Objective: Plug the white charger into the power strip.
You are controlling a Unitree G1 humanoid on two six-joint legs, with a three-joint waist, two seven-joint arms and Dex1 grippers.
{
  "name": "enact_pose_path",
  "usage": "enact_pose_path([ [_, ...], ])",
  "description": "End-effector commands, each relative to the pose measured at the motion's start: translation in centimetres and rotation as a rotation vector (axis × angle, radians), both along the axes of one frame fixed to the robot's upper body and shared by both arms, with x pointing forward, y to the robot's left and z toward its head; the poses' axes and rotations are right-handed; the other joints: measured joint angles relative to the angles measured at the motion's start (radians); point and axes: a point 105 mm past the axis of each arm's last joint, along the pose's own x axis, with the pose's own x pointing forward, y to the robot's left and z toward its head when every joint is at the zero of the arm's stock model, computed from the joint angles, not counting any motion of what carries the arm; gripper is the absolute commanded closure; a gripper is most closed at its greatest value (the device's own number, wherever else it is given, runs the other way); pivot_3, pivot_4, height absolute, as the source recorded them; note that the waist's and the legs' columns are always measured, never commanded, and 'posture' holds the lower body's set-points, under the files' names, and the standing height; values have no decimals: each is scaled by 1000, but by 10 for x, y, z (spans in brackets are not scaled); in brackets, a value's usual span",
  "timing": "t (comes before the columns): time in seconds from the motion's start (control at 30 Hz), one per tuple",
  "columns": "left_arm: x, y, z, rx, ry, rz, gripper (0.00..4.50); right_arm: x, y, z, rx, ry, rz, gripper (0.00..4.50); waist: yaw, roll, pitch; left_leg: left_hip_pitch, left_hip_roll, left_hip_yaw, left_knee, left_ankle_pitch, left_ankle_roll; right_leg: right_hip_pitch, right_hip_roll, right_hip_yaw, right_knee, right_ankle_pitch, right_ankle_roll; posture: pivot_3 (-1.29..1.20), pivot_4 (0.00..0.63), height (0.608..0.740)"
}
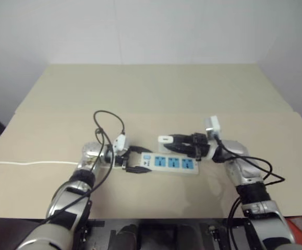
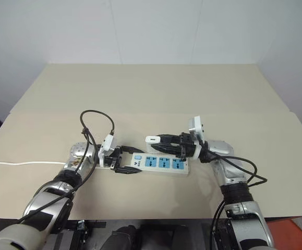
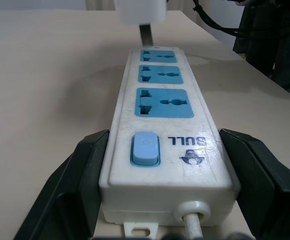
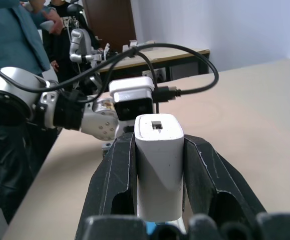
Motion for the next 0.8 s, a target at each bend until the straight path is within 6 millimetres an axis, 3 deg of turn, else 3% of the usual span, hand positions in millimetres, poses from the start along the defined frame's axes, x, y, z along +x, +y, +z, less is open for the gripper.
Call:
enact_pose_path([
  [0.03, -4, -3, -3, 4, 9, -20, 1252, 4, 1, 6, 19, -52, -11, 3396, -1, 0, 0, 0, 0, 0, 0, 0, 0, 0, 0, 0, 0, 0, 0, 0, 150, 740],
  [0.57, -6, -1, -5, 0, 13, -16, 1252, 1, 21, -12, 18, -5, 14, 3396, -2, 1, 0, 0, 0, 0, 0, 0, 0, -1, 0, 1, 1, 0, 0, 0, 150, 740],
  [0.8, -7, 0, -5, 1, 15, -13, 1252, 3, 16, -20, -4, 20, 6, 3396, -2, 1, -1, 0, 0, 0, -1, 0, 0, -1, 0, 1, 1, 0, 0, 0, 150, 740],
])
